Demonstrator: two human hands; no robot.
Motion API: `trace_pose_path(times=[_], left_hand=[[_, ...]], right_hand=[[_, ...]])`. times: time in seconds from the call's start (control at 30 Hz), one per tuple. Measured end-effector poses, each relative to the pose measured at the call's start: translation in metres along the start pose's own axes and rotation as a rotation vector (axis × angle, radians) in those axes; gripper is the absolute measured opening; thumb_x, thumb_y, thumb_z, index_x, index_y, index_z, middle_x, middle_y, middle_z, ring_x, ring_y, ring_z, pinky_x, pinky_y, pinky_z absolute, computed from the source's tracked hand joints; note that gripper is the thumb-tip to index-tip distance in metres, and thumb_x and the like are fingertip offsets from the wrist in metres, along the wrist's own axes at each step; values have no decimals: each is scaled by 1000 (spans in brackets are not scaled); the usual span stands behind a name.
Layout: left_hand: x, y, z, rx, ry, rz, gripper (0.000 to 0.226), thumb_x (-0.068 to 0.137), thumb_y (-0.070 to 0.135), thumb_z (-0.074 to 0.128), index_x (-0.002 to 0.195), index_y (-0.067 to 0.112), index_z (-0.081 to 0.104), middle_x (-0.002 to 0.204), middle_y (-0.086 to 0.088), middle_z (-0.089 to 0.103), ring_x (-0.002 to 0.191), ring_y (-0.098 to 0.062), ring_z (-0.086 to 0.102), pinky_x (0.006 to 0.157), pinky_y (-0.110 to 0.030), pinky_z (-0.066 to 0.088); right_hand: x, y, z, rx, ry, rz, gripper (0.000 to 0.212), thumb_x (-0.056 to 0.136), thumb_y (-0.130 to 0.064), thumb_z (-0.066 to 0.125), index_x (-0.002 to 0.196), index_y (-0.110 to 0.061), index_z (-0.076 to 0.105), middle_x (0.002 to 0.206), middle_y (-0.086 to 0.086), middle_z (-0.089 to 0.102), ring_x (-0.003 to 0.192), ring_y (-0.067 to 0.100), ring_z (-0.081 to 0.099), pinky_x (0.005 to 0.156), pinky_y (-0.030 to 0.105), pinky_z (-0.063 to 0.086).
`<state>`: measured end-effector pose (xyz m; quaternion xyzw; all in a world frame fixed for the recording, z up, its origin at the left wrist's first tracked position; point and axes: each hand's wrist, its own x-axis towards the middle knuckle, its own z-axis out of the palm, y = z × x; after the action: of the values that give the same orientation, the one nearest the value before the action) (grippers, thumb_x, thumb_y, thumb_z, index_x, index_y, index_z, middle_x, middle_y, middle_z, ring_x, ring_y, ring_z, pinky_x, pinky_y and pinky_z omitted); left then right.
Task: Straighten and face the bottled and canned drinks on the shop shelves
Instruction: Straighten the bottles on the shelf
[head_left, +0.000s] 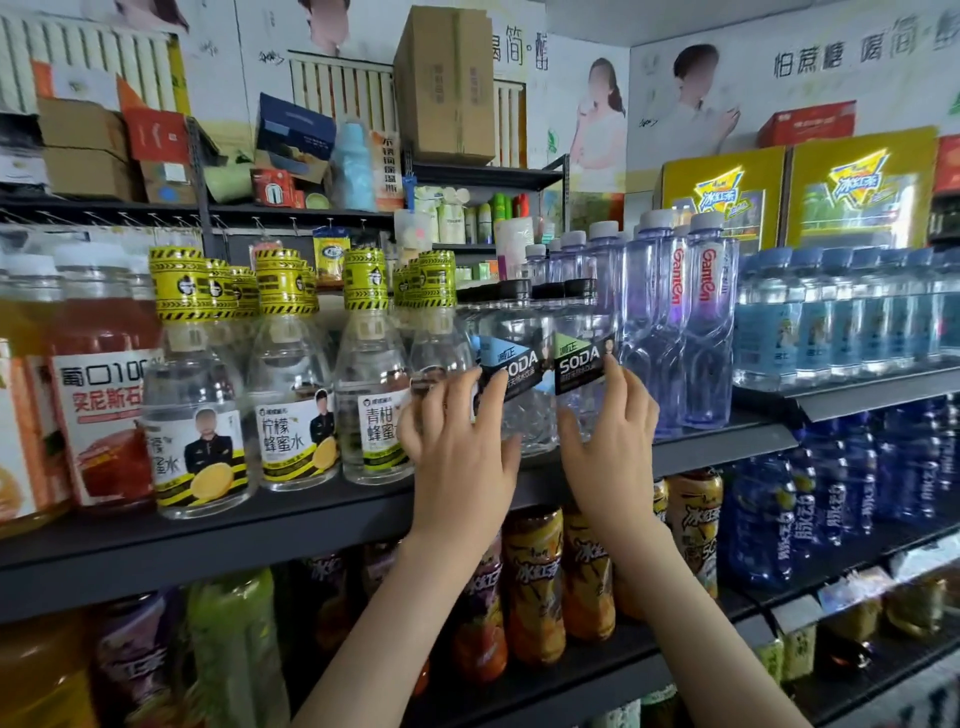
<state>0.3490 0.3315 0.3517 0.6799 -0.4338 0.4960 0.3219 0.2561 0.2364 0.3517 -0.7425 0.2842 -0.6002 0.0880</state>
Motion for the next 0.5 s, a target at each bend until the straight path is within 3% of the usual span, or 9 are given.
trace_pose_path(times=[0.2,0.33,0.5], left_hand=[[9,15,14,65,-7,-51,79,66,34,82,132,17,43,116,-9,59,113,-29,47,96,-47,23],[10,21,17,93,6,-71,88,61,30,86,137,19,42,113,-14,59,111,-29,40,95,-49,23],[13,23,17,120,-2,-69,96,57,30,89,140,14,43,107,-18,58,105,-30,37,92,-47,21]], right_hand=[[20,18,-8,169,-285,154,88,91,-35,60,151,-11,-1,154,13,22,138,29,30,103,37,35],[34,26,-14,267,-420,254,90,89,-34,64,151,-8,3,155,13,24,140,27,27,106,35,31],[47,38,-16,363,-551,307,74,92,-27,60,149,-12,14,151,11,33,137,26,34,104,37,32]])
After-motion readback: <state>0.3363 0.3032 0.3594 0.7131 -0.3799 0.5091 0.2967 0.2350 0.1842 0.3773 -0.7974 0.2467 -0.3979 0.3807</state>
